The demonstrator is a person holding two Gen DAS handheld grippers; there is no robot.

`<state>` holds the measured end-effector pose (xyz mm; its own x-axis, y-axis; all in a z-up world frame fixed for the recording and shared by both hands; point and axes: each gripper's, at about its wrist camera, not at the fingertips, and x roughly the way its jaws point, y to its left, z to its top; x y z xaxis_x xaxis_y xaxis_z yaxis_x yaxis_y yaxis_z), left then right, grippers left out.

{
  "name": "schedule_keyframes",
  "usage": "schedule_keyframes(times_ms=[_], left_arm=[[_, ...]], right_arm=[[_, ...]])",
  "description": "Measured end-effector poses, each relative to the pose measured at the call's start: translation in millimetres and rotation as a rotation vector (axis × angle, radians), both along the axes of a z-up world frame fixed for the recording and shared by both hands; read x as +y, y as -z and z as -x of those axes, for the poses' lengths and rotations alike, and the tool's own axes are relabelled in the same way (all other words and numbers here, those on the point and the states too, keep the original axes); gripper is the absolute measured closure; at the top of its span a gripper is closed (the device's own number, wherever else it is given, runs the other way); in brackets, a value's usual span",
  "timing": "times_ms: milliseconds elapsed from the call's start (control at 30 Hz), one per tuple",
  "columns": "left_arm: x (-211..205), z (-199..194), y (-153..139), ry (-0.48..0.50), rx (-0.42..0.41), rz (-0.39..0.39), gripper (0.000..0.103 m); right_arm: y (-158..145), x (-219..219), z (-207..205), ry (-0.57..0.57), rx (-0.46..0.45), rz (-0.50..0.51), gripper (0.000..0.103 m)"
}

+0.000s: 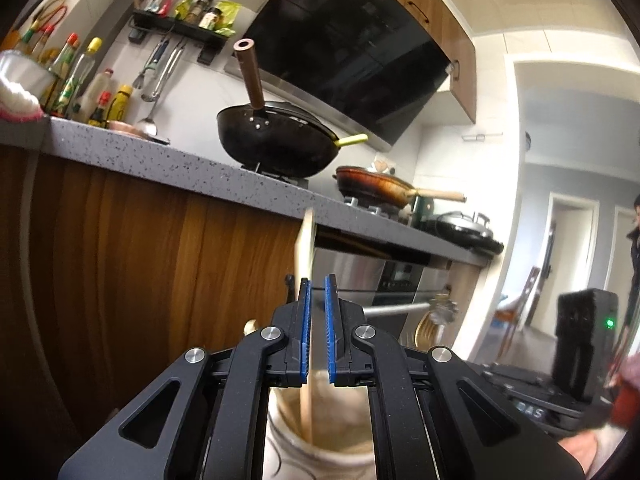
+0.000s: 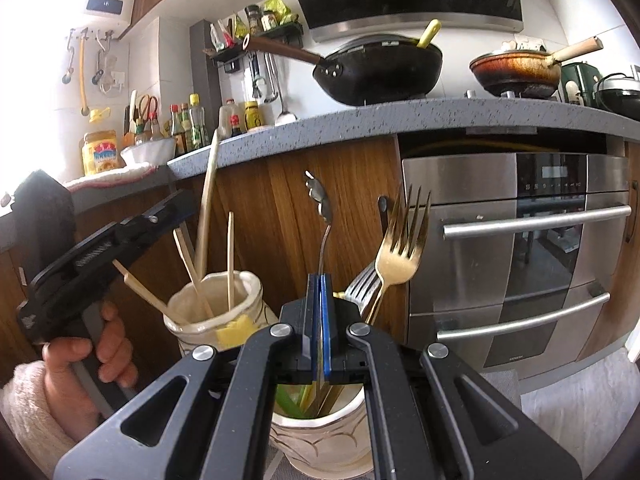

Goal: Organize utensils
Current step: 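Lower the chopstick into the tall cup and open the left tool while the right tool releases the spoon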

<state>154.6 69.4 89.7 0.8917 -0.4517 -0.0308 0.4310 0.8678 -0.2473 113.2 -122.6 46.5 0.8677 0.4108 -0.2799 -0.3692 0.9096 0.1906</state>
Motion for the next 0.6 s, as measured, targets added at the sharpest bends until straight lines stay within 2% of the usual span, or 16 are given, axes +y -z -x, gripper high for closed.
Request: schedule_keyframes(times_ms=[167, 233, 300, 467, 567, 600], left_arm=[[-0.8, 13.0, -0.2, -0.032, 0.022, -0.06, 0.093], [0.9, 22.8, -1.2, -0.039, 0.028, -0.076, 0.089], [1.8, 32.7, -0.7, -0.047, 0.037, -0.09, 0.078], [2.5, 58.6, 3.4, -0.066, 0.056, -0.124, 0.068], [2.8, 73.5, 8.1, -0.075, 0.076, -0.135, 0.057], [2.7, 79.2, 10.2, -0.078, 0.081, -0.142, 0.053]], right_arm=[[9.2, 4.0, -4.6, 0.008, 0.029, 0.025, 0.102], [11.6, 4.0, -4.5, 0.022, 0.034, 0.034, 0.102], [14.2, 2.6, -4.6, 0.03, 0.046, 0.039, 0.102], [16.2, 0.2, 2.4, 0.036, 0.05, 0.04, 0.1], [16.5, -2.5, 12.3, 0.038, 0.057, 0.035, 0.091], [16.5, -3.1, 17.5, 0.038, 0.057, 0.035, 0.084]])
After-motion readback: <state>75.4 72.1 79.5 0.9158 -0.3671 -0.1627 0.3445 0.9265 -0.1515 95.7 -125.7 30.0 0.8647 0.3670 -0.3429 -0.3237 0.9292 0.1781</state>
